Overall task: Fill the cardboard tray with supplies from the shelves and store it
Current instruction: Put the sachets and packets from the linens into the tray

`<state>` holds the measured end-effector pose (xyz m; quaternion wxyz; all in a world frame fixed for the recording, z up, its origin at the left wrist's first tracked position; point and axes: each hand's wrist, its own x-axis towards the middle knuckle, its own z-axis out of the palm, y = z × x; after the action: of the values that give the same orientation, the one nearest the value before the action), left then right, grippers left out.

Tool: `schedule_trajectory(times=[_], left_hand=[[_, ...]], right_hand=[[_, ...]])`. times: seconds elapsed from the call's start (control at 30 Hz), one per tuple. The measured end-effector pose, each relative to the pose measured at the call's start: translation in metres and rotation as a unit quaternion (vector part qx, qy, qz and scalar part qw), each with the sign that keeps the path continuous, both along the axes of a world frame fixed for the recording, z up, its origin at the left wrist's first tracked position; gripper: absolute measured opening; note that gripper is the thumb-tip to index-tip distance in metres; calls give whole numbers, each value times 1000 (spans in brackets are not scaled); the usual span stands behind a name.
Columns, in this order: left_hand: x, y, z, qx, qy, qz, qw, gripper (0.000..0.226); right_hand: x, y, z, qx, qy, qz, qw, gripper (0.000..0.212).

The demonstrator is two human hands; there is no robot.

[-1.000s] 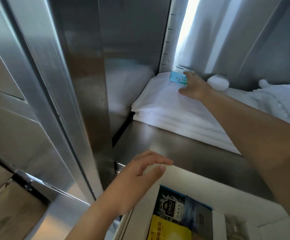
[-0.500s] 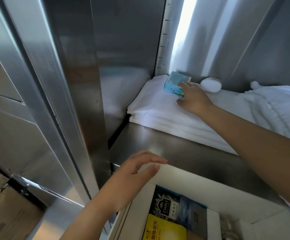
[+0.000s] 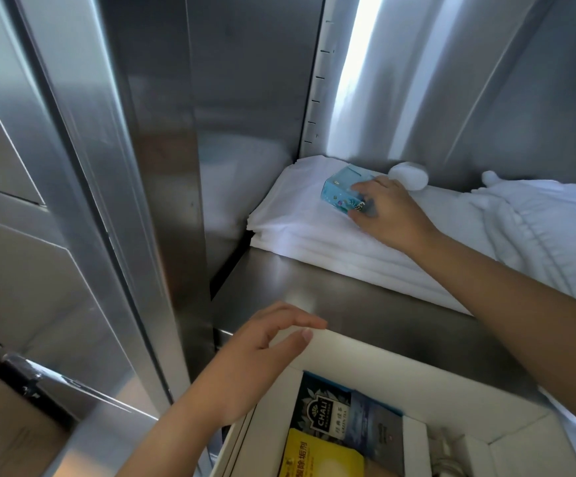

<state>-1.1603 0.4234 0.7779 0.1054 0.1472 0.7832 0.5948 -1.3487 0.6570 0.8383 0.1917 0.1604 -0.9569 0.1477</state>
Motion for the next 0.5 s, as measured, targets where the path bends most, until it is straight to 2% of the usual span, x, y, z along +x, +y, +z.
schedule_trajectory(times=[0.1, 0.23, 0.5], left_hand=[[0, 0, 1, -2, 1, 0, 1000, 21], [0, 1, 2, 0, -3, -1, 1000, 21], [-1, 1, 1, 5, 1, 0, 1000, 22]], right_hand=[[-5, 8, 4, -50, 1, 4, 999, 54], [-14, 18, -3, -21, -85, 12, 996, 64], [-5, 23, -6, 69, -27, 7, 997, 61]])
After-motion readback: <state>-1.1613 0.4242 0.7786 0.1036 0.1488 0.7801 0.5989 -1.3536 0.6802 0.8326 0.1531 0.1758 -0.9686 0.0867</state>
